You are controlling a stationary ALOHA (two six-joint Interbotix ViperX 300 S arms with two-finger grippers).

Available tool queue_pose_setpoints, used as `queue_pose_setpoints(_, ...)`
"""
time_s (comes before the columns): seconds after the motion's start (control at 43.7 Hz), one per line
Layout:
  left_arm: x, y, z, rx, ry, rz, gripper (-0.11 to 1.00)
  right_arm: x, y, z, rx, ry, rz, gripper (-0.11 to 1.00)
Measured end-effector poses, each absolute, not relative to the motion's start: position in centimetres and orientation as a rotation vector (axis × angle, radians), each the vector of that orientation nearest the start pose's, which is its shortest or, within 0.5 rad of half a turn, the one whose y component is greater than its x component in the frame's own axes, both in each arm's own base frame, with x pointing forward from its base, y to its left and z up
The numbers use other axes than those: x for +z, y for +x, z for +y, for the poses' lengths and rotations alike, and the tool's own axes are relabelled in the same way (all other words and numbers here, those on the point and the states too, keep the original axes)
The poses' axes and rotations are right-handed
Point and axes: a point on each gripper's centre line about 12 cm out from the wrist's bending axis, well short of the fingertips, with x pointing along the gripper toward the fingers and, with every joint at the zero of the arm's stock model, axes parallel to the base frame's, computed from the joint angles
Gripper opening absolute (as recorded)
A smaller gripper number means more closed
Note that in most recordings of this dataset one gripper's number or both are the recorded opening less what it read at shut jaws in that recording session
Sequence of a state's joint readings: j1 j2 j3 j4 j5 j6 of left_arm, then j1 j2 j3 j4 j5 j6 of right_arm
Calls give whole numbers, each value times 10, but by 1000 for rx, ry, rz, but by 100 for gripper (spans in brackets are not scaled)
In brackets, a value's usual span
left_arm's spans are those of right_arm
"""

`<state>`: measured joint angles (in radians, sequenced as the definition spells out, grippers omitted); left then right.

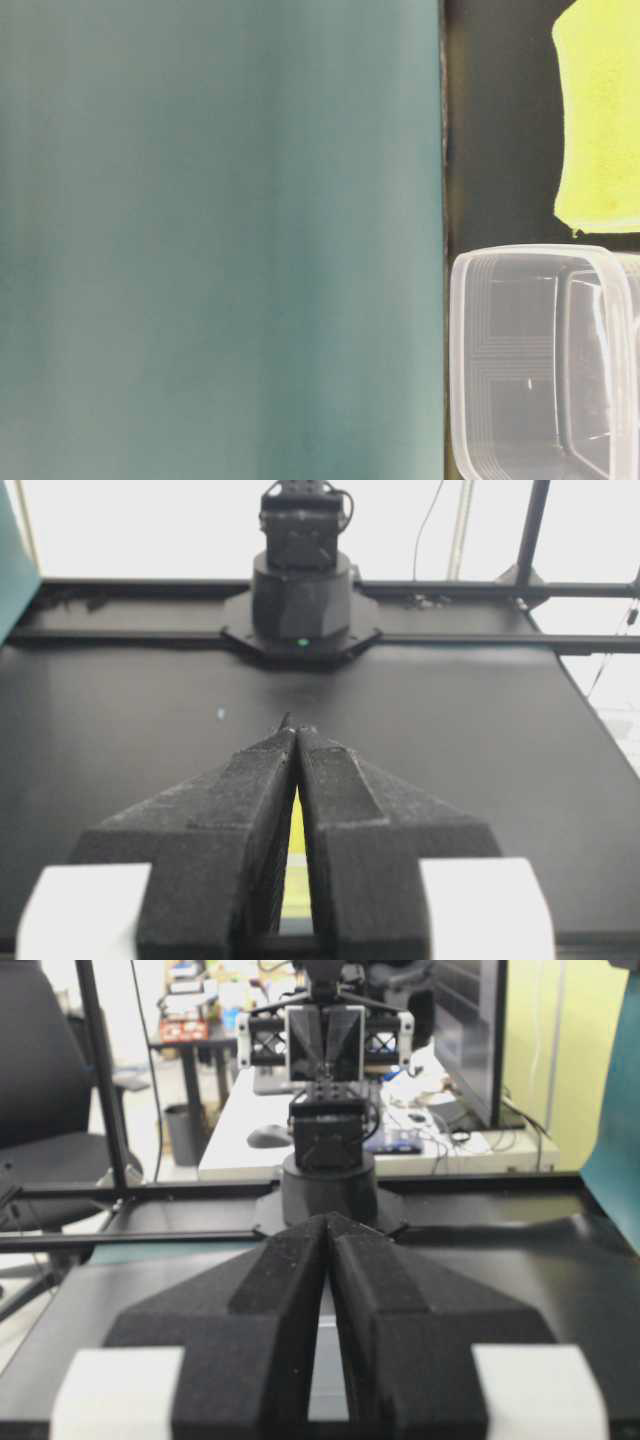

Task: Place the yellow towel into the container with the left arm.
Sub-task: 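Move the left gripper over the yellow towel right of the container, then lower the left gripper onto the yellow towel and close on it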

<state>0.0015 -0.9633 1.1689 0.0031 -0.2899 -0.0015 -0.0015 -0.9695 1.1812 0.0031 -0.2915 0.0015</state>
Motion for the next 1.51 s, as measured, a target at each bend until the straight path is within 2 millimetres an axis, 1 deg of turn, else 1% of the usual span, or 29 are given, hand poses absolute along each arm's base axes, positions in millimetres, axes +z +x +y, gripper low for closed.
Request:
queue_pose_setpoints(0.046, 296, 200, 0, 0, 1, -81, 5, 292, 197, 0, -1, 8, -78, 2)
queue_pose_setpoints(0.091, 299, 206, 2, 5, 6, -54, 0, 293, 196, 0, 2, 18, -83, 0)
queue_pose_setpoints(0.32, 312, 245, 6, 22, 11, 71, 0, 289, 189, 1, 3, 110, -18, 0)
queue_pose_setpoints(0.389, 318, 263, 6, 22, 10, 121, 0, 285, 187, 1, 4, 115, 23, 0)
queue_pose_setpoints(0.572, 321, 306, 8, 24, 23, 264, 0, 279, 181, 1, 0, 119, 98, 1)
queue_pose_setpoints(0.663, 316, 329, 10, 29, 21, 335, 0, 276, 177, 1, -1, 119, 132, 1)
queue_pose_setpoints(0.732, 312, 347, 12, 32, 20, 388, 0, 275, 175, 0, -6, 119, 149, 3)
queue_pose_setpoints(0.755, 311, 354, 13, 34, 18, 407, 0, 274, 173, -1, -12, 118, 156, 9)
queue_pose_setpoints(0.801, 309, 363, 13, 35, 21, 436, 0, 274, 171, -1, -16, 117, 162, 16)
queue_pose_setpoints(0.846, 308, 375, 14, 34, 25, 470, 0, 275, 169, -2, -22, 118, 163, 28)
queue_pose_setpoints(0.915, 304, 392, 14, 33, 29, 537, 0, 276, 165, -3, -29, 118, 160, 48)
queue_pose_setpoints(0.938, 304, 393, 14, 33, 30, 547, 0, 277, 164, -4, -32, 117, 158, 57)
queue_pose_setpoints(0.984, 301, 403, 15, 32, 38, 600, 1, 278, 162, -4, -35, 116, 156, 68)
queue_pose_setpoints(1.006, 299, 408, 16, 32, 42, 625, 2, 278, 160, -5, -36, 114, 155, 73)
queue_pose_setpoints(1.052, 296, 414, 16, 31, 47, 659, 6, 279, 159, -5, -37, 111, 150, 79)
queue_pose_setpoints(1.098, 294, 422, 16, 26, 56, 688, 16, 280, 156, -5, -36, 103, 140, 81)
queue_pose_setpoints(1.235, 292, 448, 15, 17, 73, 738, 58, 288, 148, -4, -30, 72, 83, 78)
queue_pose_setpoints(1.304, 291, 459, 16, 17, 76, 756, 75, 291, 145, -4, -31, 62, 63, 78)
queue_pose_setpoints(1.349, 286, 468, 17, 17, 76, 791, 86, 292, 142, -4, -30, 60, 56, 78)
queue_pose_setpoints(1.372, 284, 471, 17, 17, 77, 805, 89, 293, 141, -4, -30, 60, 53, 78)
queue_pose_setpoints(1.418, 278, 476, 18, 17, 77, 837, 91, 293, 140, -4, -30, 59, 53, 78)
queue_pose_setpoints(1.441, 276, 478, 18, 17, 79, 854, 91, 293, 139, -4, -30, 62, 54, 78)
queue_pose_setpoints(1.51, 261, 488, 20, 8, 96, 919, 90, 293, 139, -4, -31, 60, 57, 78)
